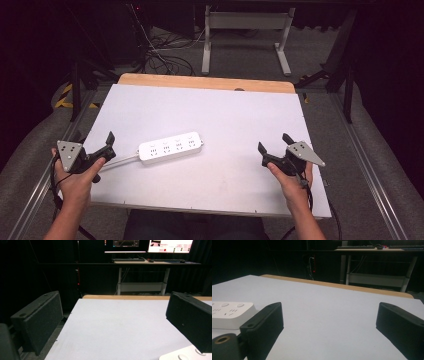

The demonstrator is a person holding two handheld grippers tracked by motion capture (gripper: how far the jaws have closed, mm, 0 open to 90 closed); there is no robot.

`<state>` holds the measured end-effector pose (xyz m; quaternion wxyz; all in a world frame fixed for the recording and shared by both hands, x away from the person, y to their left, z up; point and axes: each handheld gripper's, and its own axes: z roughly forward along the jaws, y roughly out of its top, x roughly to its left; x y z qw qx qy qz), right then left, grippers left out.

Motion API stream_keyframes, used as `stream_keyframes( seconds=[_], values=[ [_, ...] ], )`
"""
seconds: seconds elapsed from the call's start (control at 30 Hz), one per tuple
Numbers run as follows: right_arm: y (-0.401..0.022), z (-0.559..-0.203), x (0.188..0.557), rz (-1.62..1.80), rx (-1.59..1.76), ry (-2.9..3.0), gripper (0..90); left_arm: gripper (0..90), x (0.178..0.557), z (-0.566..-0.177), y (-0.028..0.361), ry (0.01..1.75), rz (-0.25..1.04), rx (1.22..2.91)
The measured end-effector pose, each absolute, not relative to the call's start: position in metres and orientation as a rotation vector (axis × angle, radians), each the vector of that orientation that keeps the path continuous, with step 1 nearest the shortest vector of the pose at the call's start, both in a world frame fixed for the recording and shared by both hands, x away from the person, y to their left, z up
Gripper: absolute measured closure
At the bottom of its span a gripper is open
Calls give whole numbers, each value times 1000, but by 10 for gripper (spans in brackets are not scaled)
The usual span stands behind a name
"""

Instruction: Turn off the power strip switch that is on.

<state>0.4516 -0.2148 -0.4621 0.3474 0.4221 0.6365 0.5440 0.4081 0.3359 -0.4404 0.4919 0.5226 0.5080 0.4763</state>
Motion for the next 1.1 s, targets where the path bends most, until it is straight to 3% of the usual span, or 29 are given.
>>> stream_keyframes(
  seconds=[0.37, 0.77, 0.9, 0.93, 0.97, 1.1],
  values=[
    [-217, -462, 448, 1410, 1095, 1649, 81, 47, 411, -440, 331, 1212, 1156, 1278],
    [-219, -462, 449, 1412, 1099, 1648, 81, 254, 412, -440, 330, 1221, 1160, 1311],
    [-218, -462, 448, 1413, 1095, 1649, 84, 456, 411, -439, 331, 1226, 1159, 1321],
    [-218, -462, 448, 1413, 1095, 1649, 84, 456, 411, -439, 332, 1226, 1143, 1326],
    [-218, -462, 447, 1419, 1097, 1650, 84, 573, 410, -438, 334, 1229, 1124, 1330],
    [-218, -461, 448, 1420, 1092, 1645, 85, 804, 408, -436, 338, 1221, 1092, 1334]
  ],
)
